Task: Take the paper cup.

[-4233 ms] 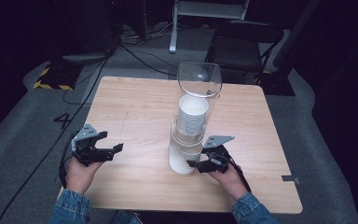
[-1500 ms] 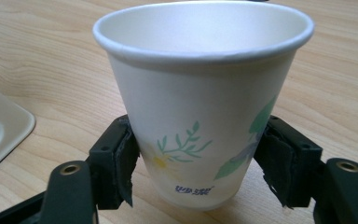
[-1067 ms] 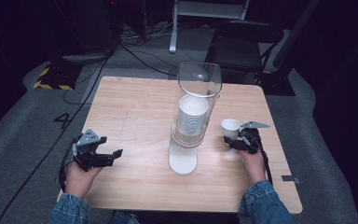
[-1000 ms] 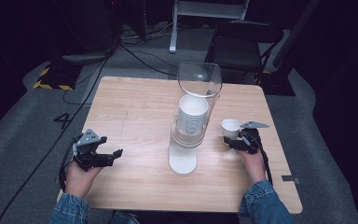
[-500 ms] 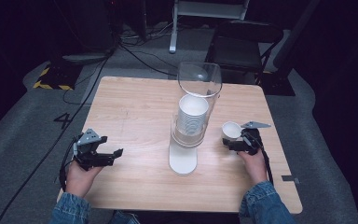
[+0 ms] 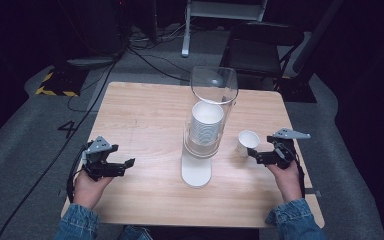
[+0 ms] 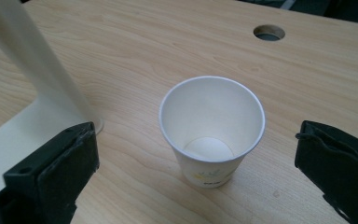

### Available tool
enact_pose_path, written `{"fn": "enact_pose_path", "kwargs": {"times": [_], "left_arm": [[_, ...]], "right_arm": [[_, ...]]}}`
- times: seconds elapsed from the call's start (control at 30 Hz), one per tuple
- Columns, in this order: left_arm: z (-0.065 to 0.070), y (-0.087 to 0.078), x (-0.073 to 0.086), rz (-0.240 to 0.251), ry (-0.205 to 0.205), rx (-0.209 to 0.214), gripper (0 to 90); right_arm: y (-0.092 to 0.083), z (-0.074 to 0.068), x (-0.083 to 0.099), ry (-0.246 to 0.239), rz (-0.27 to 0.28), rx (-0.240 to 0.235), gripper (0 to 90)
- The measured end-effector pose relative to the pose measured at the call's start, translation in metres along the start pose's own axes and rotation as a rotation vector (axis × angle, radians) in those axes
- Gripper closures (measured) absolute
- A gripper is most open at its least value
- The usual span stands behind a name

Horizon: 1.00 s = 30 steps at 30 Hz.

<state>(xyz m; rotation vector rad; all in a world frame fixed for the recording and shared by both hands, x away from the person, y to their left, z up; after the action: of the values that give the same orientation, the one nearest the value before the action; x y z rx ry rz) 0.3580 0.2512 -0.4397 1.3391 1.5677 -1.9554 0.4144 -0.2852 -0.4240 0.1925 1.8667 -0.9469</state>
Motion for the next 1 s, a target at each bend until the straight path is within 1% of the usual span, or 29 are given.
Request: {"fn": "enact_pose_path", "kwargs": {"times": [0.1,0.17,0.27,0.33,0.37,0.43,0.47,0.5,0.53,0.57,0.6,0.73,0.8,0.83,0.87,0.9,1.0], "left_arm": [[0.001,0.0,0.0,0.003,0.003,0.005,16.6],[0.002,0.0,0.0,0.003,0.004,0.008,16.6],[0.003,0.0,0.0,0.0,0.012,0.01,16.6],[0.004,0.001,-0.001,0.0,0.008,0.013,16.6],[0.004,0.001,-0.001,0.001,0.012,0.014,16.6],[0.006,0.002,-0.002,0.0,0.021,0.017,16.6],[0.008,0.003,-0.002,-0.001,0.02,0.022,16.6],[0.009,0.004,-0.002,-0.005,0.037,0.022,16.6],[0.011,0.004,-0.002,-0.007,0.03,0.025,16.6],[0.014,0.005,-0.003,-0.009,0.042,0.031,16.6],[0.016,0.006,-0.003,-0.009,0.042,0.034,16.6],[0.028,0.005,-0.003,-0.013,0.068,0.067,16.5],[0.033,0.005,-0.002,-0.014,0.07,0.088,16.5],[0.034,0.005,-0.002,-0.014,0.077,0.091,16.5],[0.036,0.005,-0.001,-0.014,0.076,0.095,16.5],[0.038,0.005,0.0,-0.015,0.075,0.102,16.5],[0.041,0.007,0.002,-0.026,0.092,0.105,16.5]], "right_arm": [[-0.01,-0.009,-0.003,-0.039,0.018,-0.018,0.3],[-0.016,-0.013,-0.004,-0.051,0.026,-0.036,0.3],[-0.023,-0.02,-0.003,-0.064,0.032,-0.072,0.4],[-0.028,-0.025,0.0,-0.063,0.047,-0.099,0.8],[-0.03,-0.027,0.001,-0.058,0.056,-0.116,1.3],[-0.033,-0.032,0.006,-0.045,0.072,-0.162,3.9],[-0.035,-0.035,0.009,-0.041,0.071,-0.176,5.4],[-0.036,-0.038,0.011,-0.044,0.068,-0.184,7.2],[-0.037,-0.041,0.014,-0.054,0.06,-0.191,10.0],[-0.037,-0.043,0.016,-0.06,0.054,-0.196,12.3],[-0.037,-0.047,0.019,-0.071,0.044,-0.205,15.1],[-0.029,-0.055,0.029,-0.094,0.027,-0.231,15.7],[-0.022,-0.06,0.034,-0.114,-0.002,-0.22,15.7],[-0.018,-0.061,0.036,-0.125,-0.01,-0.215,15.7],[-0.015,-0.062,0.038,-0.131,-0.018,-0.211,15.7],[-0.011,-0.063,0.04,-0.133,-0.024,-0.209,15.7],[0.001,-0.064,0.045,-0.132,-0.039,-0.193,15.6]]}}
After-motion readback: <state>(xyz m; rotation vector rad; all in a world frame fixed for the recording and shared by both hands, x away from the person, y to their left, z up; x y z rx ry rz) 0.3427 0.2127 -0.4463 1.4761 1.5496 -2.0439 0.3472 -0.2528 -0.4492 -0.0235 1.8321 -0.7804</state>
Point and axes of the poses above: each handheld gripper's, and its own axes: y roughly forward along the jaws, x roughly out of its underside, z roughly to its right, the point moved 1 cm from there along y, roughly forward along the jaws, and after that the axes turned 13 degrees about -x, right-handed, at the moved point
